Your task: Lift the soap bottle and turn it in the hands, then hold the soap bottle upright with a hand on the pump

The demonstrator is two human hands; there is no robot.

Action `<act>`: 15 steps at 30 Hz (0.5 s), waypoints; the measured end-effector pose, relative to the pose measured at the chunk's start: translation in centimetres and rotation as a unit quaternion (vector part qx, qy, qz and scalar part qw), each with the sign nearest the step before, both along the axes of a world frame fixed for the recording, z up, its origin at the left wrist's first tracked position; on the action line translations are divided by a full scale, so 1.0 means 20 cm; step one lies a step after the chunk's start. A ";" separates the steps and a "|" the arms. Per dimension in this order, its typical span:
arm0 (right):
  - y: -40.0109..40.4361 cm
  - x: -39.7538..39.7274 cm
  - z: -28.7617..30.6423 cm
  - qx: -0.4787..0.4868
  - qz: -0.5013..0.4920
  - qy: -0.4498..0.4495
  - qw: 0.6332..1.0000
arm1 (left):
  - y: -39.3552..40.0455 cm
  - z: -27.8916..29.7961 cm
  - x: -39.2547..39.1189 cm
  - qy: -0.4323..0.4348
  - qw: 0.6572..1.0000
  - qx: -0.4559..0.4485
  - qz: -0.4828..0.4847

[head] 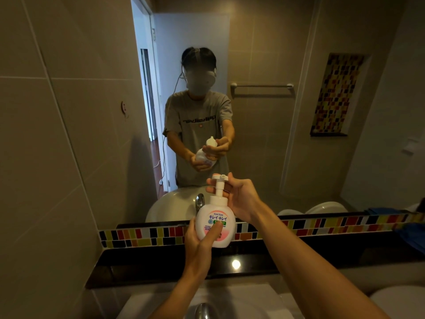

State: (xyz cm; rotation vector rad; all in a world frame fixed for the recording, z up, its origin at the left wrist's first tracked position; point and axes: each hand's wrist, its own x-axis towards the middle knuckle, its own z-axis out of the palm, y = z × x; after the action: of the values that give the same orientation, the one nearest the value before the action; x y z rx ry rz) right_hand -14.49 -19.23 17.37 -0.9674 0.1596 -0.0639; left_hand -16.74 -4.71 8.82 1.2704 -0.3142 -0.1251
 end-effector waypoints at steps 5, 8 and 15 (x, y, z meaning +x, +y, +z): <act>0.01 0.00 0.00 -0.030 -0.003 0.016 0.999 | 0.04 -0.02 0.04 0.020 0.996 0.016 -0.080; 0.02 0.00 -0.02 -0.072 -0.006 0.030 0.997 | 0.08 -0.02 0.12 0.020 0.989 0.055 -0.138; 0.02 -0.07 -0.06 -0.208 -0.114 0.087 0.967 | 0.18 -0.10 0.36 0.013 0.968 0.170 -0.182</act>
State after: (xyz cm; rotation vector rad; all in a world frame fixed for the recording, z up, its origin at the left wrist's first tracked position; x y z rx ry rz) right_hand -15.94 -18.74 16.26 -1.3724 0.4323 -0.2321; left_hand -9.58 -1.06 6.79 1.5376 -0.5186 -0.5266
